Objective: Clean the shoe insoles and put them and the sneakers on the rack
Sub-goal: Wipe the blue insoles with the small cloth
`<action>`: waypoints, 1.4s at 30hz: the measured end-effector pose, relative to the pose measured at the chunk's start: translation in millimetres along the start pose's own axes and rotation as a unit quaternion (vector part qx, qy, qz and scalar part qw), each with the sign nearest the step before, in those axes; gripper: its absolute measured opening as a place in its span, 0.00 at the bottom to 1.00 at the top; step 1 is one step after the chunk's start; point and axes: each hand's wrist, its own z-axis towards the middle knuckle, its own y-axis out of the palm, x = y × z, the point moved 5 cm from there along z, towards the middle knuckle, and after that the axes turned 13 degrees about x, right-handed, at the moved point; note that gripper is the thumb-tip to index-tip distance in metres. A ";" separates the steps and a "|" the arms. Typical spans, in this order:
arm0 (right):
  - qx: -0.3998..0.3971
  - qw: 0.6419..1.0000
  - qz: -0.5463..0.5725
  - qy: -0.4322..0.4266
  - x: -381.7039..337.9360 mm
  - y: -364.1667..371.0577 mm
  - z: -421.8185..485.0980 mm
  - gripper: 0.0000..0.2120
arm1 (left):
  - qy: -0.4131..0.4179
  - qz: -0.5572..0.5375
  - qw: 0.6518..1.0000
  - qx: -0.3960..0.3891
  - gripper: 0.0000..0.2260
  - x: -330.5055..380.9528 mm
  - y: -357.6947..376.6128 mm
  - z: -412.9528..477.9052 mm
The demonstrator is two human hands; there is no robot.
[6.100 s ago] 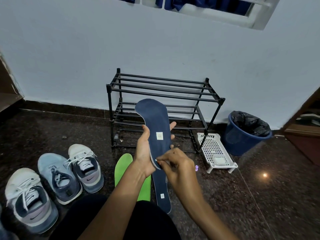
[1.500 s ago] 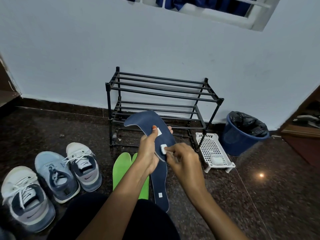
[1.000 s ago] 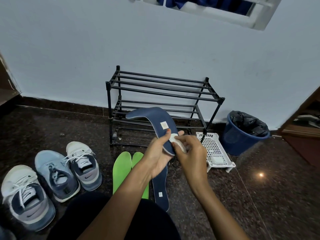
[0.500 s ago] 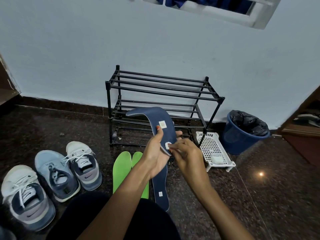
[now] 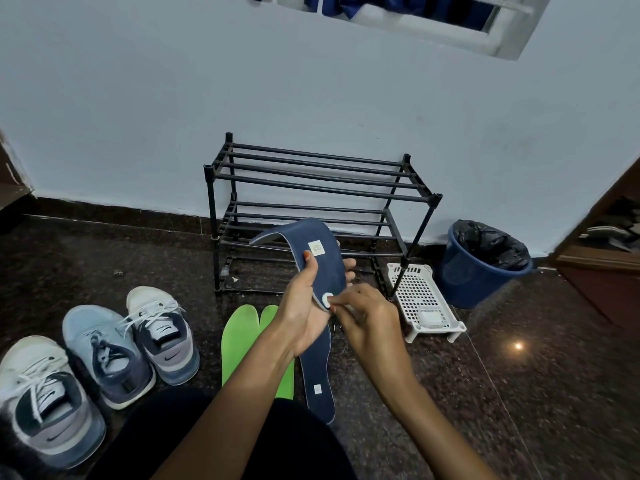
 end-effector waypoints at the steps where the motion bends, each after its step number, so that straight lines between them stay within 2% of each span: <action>1: 0.003 1.000 -0.012 0.008 4.1 0.3 2.2 0.07 | -0.001 0.001 1.000 -0.004 0.21 -0.7 0.7 -0.1; 5: 0.015 0.999 -0.038 0.009 8.8 2.8 2.4 0.07 | -0.005 -0.001 1.000 -0.006 0.21 -2.3 -0.5 1.5; 12: 0.015 0.999 0.035 0.005 -8.0 3.3 -7.2 0.07 | 0.010 0.021 1.000 0.015 0.21 -0.4 -2.3 4.5; 20: 0.029 0.999 -0.018 0.041 7.2 2.5 -2.3 0.08 | -0.011 0.010 1.000 0.005 0.20 -4.8 -0.7 3.1; 24: 0.022 0.999 0.003 0.047 2.0 2.7 -4.3 0.08 | -0.011 0.019 1.000 0.002 0.20 -4.4 -2.5 3.2; 29: 0.012 0.999 -0.010 0.039 3.4 0.8 -3.4 0.08 | -0.022 0.026 0.999 0.006 0.21 -8.5 -1.1 3.4; 34: 0.041 0.997 -0.059 0.028 5.3 0.3 -1.3 0.07 | -0.028 0.027 0.999 -0.010 0.23 -9.5 1.2 2.6; 42: 0.024 1.000 -0.014 0.001 -6.3 1.2 -0.7 0.08 | -0.025 0.032 0.999 -0.022 0.25 -6.4 -0.2 1.7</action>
